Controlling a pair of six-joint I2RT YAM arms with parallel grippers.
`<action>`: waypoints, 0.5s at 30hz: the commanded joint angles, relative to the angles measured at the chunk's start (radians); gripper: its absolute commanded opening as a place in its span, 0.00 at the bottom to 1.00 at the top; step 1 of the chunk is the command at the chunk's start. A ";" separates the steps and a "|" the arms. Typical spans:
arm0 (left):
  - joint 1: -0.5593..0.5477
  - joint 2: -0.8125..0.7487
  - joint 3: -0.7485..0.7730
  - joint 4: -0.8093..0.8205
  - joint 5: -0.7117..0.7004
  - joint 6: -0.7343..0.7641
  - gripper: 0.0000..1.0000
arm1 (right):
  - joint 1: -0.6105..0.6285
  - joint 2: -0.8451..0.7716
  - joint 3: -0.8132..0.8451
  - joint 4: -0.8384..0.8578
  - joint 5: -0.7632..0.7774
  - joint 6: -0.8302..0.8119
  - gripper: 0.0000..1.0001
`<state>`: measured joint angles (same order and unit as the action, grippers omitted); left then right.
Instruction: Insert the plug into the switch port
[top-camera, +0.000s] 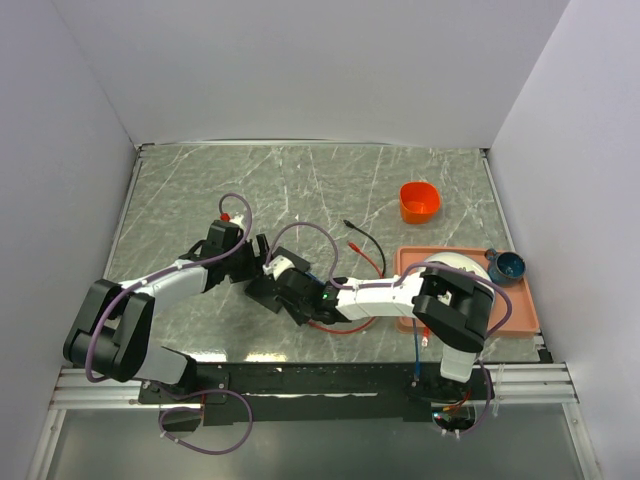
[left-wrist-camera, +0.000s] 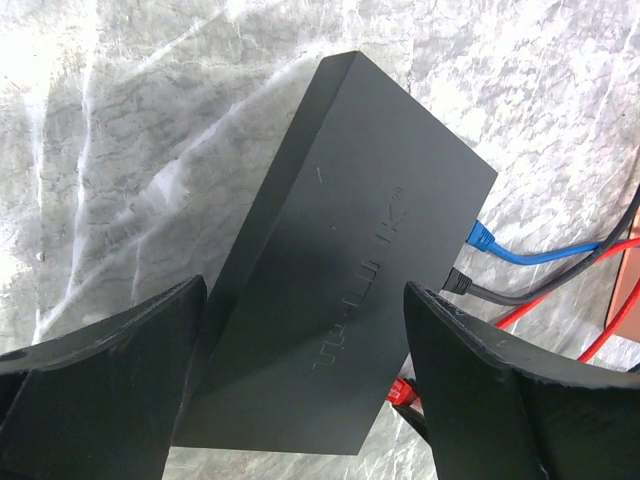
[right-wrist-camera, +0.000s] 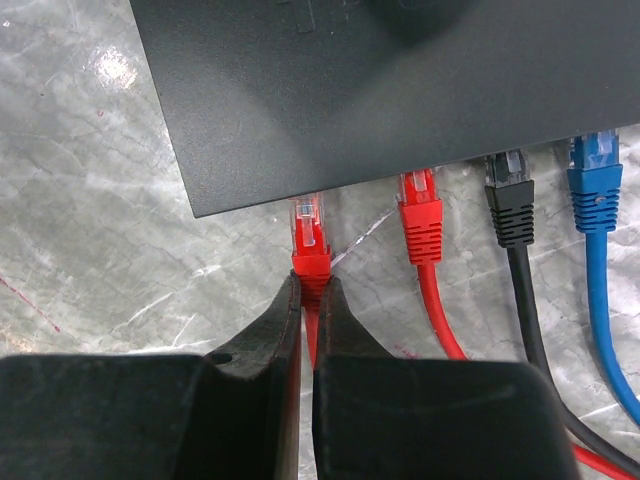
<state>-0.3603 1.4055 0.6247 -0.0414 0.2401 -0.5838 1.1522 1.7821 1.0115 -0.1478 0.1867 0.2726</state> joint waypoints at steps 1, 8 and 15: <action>-0.005 0.001 0.010 0.060 0.024 0.001 0.86 | 0.003 0.011 0.042 0.004 0.031 0.014 0.00; -0.006 0.013 0.001 0.086 0.044 -0.025 0.85 | 0.004 -0.023 0.018 0.017 0.028 0.019 0.00; -0.008 0.023 -0.002 0.090 0.041 -0.028 0.85 | 0.015 -0.033 0.021 0.022 0.010 0.011 0.00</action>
<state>-0.3618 1.4227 0.6247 0.0086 0.2638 -0.5957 1.1572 1.7844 1.0149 -0.1505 0.1867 0.2733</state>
